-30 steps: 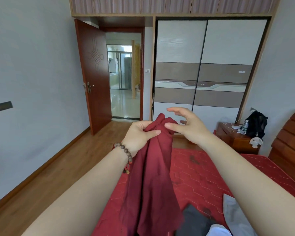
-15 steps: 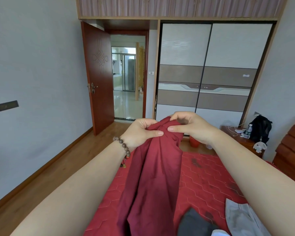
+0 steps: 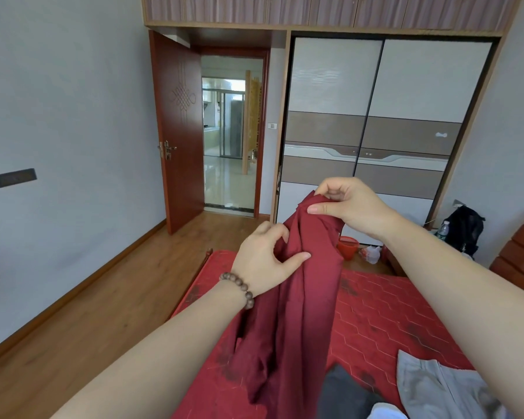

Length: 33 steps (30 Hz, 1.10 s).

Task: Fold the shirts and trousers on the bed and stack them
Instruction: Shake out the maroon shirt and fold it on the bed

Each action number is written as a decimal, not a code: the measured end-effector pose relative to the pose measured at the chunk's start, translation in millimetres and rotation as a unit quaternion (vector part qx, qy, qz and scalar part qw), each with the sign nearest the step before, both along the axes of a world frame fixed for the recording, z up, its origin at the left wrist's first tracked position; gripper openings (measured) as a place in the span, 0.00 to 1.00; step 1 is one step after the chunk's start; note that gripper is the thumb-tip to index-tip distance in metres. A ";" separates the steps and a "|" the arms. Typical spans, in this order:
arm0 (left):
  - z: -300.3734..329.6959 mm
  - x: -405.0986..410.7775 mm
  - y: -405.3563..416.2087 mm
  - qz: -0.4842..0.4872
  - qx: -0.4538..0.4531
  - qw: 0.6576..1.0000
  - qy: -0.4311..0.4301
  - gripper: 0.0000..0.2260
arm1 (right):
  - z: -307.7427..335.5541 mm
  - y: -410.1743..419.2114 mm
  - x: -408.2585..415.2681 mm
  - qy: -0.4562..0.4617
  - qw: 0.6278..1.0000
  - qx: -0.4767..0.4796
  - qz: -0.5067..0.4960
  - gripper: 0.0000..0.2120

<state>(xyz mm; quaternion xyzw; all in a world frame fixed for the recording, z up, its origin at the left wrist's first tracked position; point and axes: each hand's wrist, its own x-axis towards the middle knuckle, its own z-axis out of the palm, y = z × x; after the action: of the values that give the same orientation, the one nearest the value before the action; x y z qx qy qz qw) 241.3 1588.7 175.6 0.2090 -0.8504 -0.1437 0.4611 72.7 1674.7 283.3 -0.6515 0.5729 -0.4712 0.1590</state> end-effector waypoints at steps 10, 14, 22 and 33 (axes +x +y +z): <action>-7.0 0.4 3.3 -0.073 0.104 0.989 -0.076 0.07 | 12.6 17.3 -10.7 0.049 0.998 0.002 -0.048 0.10; 4.7 4.7 -8.3 -0.088 0.211 0.973 0.021 0.14 | 13.5 24.4 -20.4 0.060 0.995 -0.009 -0.080 0.11; 20.7 26.4 -14.6 -0.149 0.087 0.984 -0.046 0.17 | 18.8 31.6 -27.1 0.097 0.989 -0.012 -0.108 0.13; 36.3 55.8 -31.1 -0.192 0.207 0.948 -0.144 0.13 | 18.5 24.5 -18.1 0.321 0.932 0.022 -0.164 0.10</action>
<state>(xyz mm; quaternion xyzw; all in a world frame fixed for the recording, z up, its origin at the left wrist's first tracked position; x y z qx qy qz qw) 297.1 1557.5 211.9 0.1512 -0.8833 -0.3709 0.2435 54.6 1699.2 301.8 -0.6610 0.7027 -0.2439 -0.0988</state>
